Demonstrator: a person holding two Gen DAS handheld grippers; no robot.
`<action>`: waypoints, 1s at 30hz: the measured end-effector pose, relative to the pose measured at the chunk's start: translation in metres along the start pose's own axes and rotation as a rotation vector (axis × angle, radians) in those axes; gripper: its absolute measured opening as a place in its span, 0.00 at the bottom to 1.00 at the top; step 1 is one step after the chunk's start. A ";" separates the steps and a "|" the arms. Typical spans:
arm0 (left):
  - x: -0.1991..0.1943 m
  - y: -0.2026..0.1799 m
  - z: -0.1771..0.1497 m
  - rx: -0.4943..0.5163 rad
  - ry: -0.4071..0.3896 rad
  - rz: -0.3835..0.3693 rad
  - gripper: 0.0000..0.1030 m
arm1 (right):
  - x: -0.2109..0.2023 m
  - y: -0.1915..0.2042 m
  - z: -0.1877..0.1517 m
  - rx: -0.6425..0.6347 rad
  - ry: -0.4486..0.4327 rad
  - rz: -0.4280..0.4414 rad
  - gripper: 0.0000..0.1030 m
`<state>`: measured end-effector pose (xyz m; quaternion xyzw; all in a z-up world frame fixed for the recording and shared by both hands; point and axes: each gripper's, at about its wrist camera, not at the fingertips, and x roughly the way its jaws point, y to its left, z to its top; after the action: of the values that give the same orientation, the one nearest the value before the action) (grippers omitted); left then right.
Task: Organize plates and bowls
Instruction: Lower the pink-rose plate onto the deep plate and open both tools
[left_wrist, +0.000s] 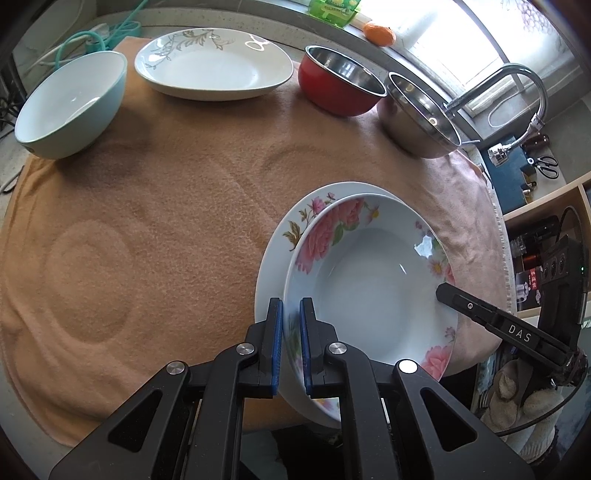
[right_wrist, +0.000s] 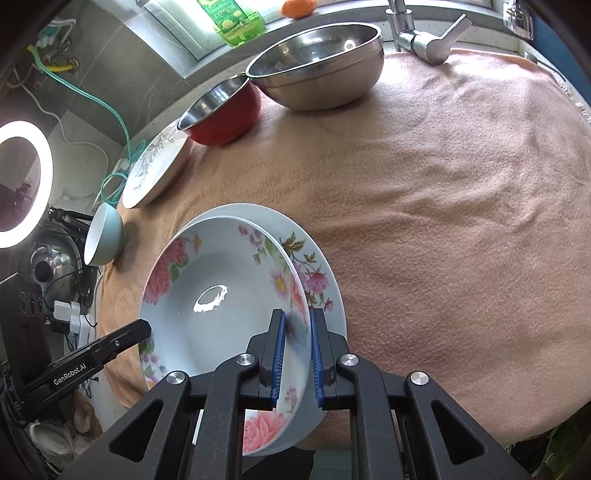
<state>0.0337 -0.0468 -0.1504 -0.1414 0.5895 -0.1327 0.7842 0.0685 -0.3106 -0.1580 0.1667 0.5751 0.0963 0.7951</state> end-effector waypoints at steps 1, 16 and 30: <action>0.000 0.000 0.000 0.000 -0.002 0.001 0.07 | 0.000 0.001 0.000 -0.007 0.000 -0.005 0.12; -0.004 -0.005 0.000 0.023 -0.026 0.022 0.07 | 0.000 0.014 0.000 -0.087 -0.024 -0.097 0.17; -0.019 -0.002 0.003 0.013 -0.060 0.012 0.07 | -0.012 0.018 0.001 -0.093 -0.060 -0.088 0.24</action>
<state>0.0312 -0.0413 -0.1322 -0.1368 0.5655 -0.1274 0.8033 0.0662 -0.2982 -0.1406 0.1070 0.5526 0.0825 0.8224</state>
